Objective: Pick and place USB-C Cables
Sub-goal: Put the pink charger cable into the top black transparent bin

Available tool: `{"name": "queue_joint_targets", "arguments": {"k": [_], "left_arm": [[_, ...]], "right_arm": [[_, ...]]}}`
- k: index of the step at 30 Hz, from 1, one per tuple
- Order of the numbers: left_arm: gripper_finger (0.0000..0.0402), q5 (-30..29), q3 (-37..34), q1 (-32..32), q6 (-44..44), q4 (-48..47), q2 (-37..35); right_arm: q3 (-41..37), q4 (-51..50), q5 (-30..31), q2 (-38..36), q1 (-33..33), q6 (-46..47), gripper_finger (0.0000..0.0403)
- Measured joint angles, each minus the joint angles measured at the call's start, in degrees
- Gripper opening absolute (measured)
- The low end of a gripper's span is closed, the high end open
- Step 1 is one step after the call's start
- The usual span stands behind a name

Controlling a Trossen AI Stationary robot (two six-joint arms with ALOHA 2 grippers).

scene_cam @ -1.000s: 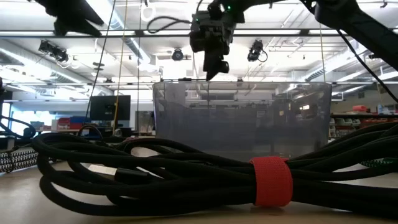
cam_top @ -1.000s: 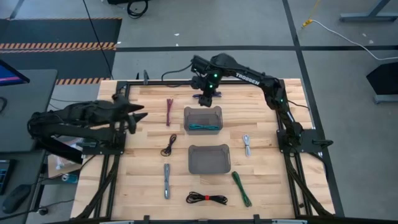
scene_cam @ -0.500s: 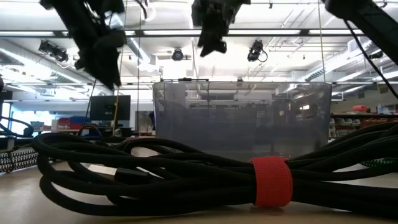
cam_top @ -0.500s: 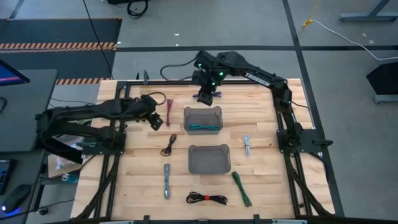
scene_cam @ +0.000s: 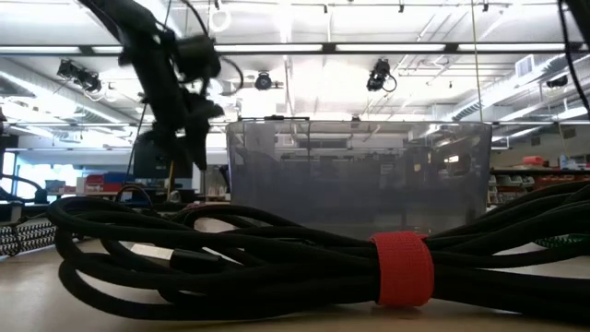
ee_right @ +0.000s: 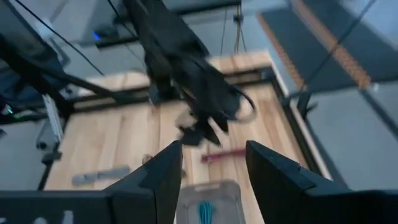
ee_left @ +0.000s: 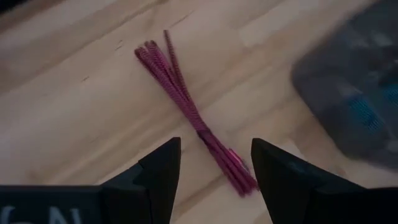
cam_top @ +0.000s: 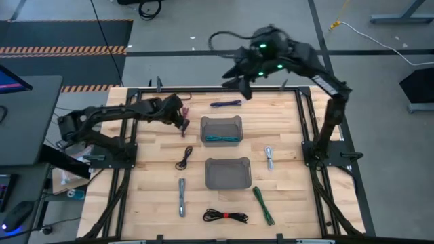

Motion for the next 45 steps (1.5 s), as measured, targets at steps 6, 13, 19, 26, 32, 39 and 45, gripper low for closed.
{"name": "queue_joint_targets", "arguments": {"k": [6,13,19,26,32,39,45], "left_arm": [[0.0204,6.6,0.0,4.3,-1.1,8.1,7.0],[0.0204,7.7,0.0,5.6,-0.5,6.9,11.0],[0.0204,8.0,0.0,6.8,-0.4,8.0,13.1],[0.0204,11.3,0.0,6.9,-0.5,12.6,15.8],[0.0204,13.1,0.3,7.0,-1.0,14.8,18.9],[0.0188,12.8,0.3,7.0,-0.3,14.1,19.5],[0.0084,12.2,0.2,7.1,0.9,13.5,19.6]], "right_arm": [[0.0,0.3,0.2,-5.1,0.2,0.0,0.0184],[0.0,0.0,0.1,-6.7,0.2,-0.2,0.0184],[0.0,-0.8,-0.1,-6.2,0.3,-1.1,0.0184],[0.0,-1.1,-0.3,-5.5,0.2,-1.2,0.0184],[0.0,-1.1,-0.3,-5.5,0.2,-1.0,0.0184],[0.0,-1.1,-0.4,-5.5,0.3,-1.0,0.0183],[0.0,-1.1,-0.4,-5.5,0.3,-1.0,0.0181]]}}
